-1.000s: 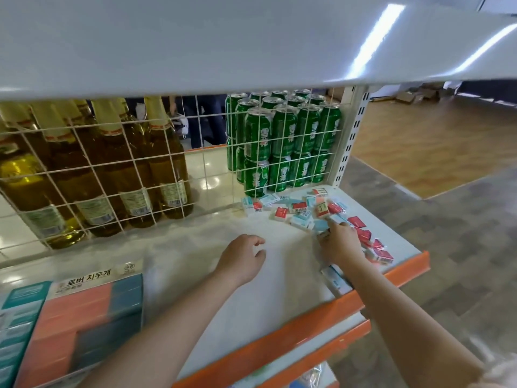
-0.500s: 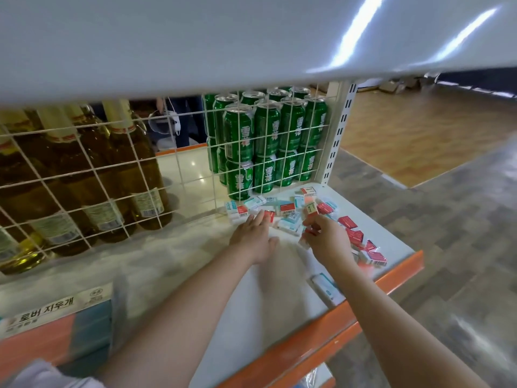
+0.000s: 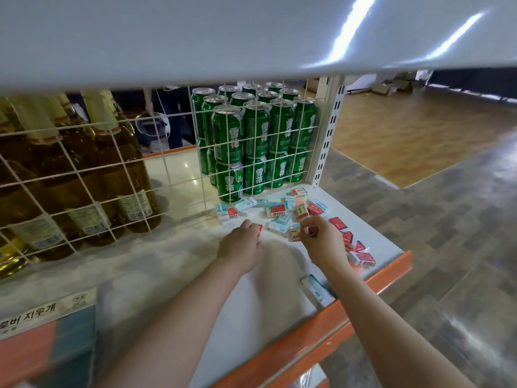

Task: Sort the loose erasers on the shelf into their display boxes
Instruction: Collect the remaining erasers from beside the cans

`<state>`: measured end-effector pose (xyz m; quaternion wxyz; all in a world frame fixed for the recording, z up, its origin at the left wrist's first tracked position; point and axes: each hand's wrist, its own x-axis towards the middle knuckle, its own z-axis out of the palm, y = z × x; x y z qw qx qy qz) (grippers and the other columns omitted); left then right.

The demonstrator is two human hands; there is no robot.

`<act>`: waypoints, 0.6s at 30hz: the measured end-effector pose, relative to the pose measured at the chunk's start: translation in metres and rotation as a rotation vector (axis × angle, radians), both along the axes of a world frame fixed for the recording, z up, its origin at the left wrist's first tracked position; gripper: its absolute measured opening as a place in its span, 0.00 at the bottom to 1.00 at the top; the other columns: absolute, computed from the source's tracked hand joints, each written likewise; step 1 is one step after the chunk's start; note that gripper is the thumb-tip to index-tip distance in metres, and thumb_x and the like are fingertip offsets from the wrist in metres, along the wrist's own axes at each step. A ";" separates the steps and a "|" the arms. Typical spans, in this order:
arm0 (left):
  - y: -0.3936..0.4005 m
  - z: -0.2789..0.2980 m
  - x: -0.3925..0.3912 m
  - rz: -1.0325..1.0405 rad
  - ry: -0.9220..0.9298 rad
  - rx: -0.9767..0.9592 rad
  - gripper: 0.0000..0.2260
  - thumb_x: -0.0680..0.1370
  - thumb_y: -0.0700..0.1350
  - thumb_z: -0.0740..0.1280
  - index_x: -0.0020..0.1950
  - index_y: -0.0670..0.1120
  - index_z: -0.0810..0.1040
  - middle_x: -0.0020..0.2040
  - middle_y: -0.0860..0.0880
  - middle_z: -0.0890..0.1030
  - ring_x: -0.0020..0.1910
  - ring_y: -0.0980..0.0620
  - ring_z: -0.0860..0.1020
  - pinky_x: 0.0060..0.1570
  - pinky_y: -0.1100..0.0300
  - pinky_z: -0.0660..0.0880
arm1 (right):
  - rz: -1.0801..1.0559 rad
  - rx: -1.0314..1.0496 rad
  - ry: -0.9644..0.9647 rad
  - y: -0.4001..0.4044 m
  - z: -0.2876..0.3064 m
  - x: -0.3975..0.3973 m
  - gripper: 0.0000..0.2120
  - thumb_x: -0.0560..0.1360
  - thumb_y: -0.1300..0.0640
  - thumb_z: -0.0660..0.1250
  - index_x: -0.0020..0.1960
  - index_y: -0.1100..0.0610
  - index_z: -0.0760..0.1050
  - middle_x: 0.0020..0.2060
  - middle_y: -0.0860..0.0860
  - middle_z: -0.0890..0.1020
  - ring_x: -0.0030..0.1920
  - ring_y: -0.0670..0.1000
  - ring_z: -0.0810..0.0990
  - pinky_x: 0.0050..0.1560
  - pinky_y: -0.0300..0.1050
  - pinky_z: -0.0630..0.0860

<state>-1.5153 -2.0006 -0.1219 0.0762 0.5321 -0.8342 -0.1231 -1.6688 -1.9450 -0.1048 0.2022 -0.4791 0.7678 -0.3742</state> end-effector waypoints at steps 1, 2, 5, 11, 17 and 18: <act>0.004 -0.001 0.003 0.011 0.013 -0.022 0.11 0.80 0.47 0.57 0.58 0.43 0.70 0.59 0.45 0.69 0.56 0.44 0.73 0.45 0.56 0.66 | 0.002 -0.005 -0.012 0.001 0.000 0.001 0.11 0.75 0.63 0.64 0.57 0.57 0.75 0.54 0.54 0.80 0.45 0.50 0.76 0.47 0.45 0.76; 0.008 -0.003 0.006 0.021 0.020 -0.045 0.11 0.79 0.48 0.58 0.56 0.43 0.71 0.58 0.46 0.70 0.55 0.45 0.74 0.44 0.56 0.67 | 0.002 -0.010 -0.020 0.002 0.000 0.002 0.11 0.75 0.63 0.65 0.57 0.58 0.75 0.54 0.54 0.80 0.46 0.49 0.76 0.48 0.43 0.75; 0.020 -0.007 0.017 0.052 0.026 -0.133 0.10 0.79 0.52 0.59 0.48 0.45 0.71 0.54 0.48 0.72 0.52 0.47 0.75 0.43 0.58 0.67 | 0.015 -0.015 -0.034 0.004 -0.001 0.004 0.11 0.75 0.63 0.65 0.56 0.58 0.76 0.52 0.53 0.81 0.46 0.49 0.75 0.45 0.40 0.71; 0.037 -0.013 0.033 0.147 0.088 -0.139 0.12 0.77 0.54 0.64 0.50 0.45 0.72 0.53 0.49 0.71 0.51 0.49 0.75 0.43 0.58 0.69 | 0.061 -0.001 -0.045 0.011 0.000 0.007 0.09 0.74 0.63 0.65 0.54 0.58 0.76 0.49 0.54 0.82 0.44 0.50 0.76 0.43 0.41 0.70; 0.042 -0.011 0.031 0.256 0.186 -0.037 0.13 0.78 0.49 0.63 0.59 0.44 0.73 0.56 0.45 0.77 0.54 0.45 0.75 0.50 0.56 0.70 | 0.103 -0.021 -0.033 0.022 0.006 0.010 0.08 0.73 0.63 0.67 0.53 0.59 0.76 0.48 0.52 0.81 0.46 0.51 0.78 0.49 0.46 0.76; 0.045 -0.009 0.031 0.258 0.184 -0.042 0.13 0.77 0.48 0.62 0.59 0.44 0.74 0.55 0.44 0.78 0.54 0.44 0.75 0.50 0.55 0.70 | 0.107 -0.021 -0.037 0.023 0.006 0.011 0.08 0.73 0.63 0.67 0.53 0.59 0.77 0.48 0.52 0.81 0.46 0.51 0.78 0.50 0.47 0.77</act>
